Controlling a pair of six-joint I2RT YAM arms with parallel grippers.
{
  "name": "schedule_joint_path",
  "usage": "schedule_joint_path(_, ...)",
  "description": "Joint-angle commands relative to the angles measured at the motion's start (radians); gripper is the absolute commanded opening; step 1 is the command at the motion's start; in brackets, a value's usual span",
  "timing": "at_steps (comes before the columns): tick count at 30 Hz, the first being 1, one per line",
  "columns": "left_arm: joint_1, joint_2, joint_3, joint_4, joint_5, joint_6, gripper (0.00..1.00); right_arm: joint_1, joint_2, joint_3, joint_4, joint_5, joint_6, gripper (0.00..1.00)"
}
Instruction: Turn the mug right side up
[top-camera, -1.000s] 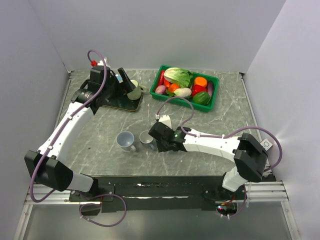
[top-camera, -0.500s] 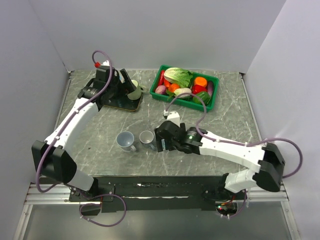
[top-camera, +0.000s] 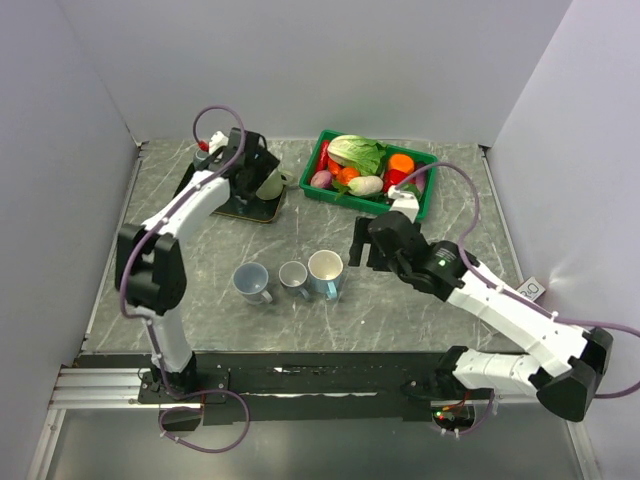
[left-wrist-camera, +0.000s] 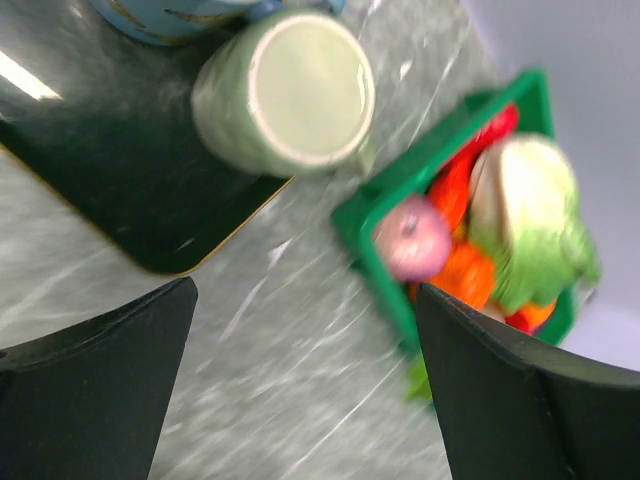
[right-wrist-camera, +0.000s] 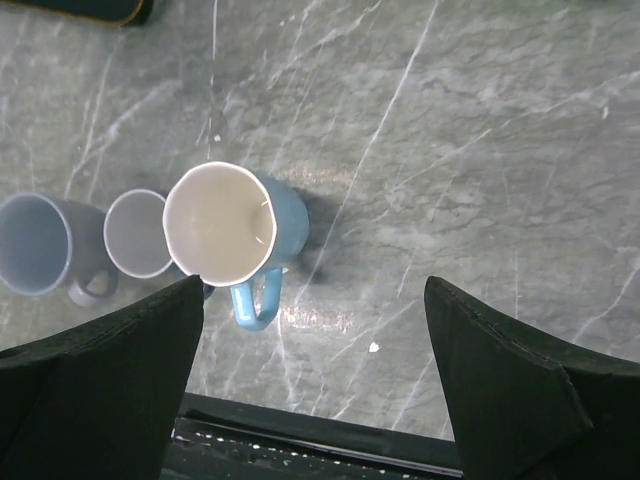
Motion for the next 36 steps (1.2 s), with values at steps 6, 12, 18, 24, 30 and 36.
schedule_joint_path(6,-0.050,0.303,0.350,-0.102,-0.166,-0.324,0.96,-0.069,-0.071,-0.022,-0.068,0.030,-0.025,0.97)
schedule_joint_path(12,-0.052,0.428,0.469,-0.150,-0.216,-0.410,0.96,-0.118,-0.119,-0.041,-0.093,0.036,-0.048,0.97)
schedule_joint_path(18,-0.053,0.447,0.418,-0.133,-0.215,-0.459,0.97,-0.161,-0.151,-0.056,-0.113,0.039,-0.068,0.97)
schedule_joint_path(24,-0.050,0.485,0.417,-0.128,-0.203,-0.471,0.99,-0.189,-0.171,-0.068,-0.116,0.041,-0.087,0.97)
schedule_joint_path(30,-0.023,0.500,0.404,-0.110,-0.114,-0.441,0.93,-0.201,-0.171,-0.073,-0.099,0.027,-0.091,0.97)
schedule_joint_path(36,-0.012,0.444,0.329,-0.067,-0.109,-0.438,0.78,-0.204,-0.171,-0.081,-0.087,0.021,-0.094,0.96)
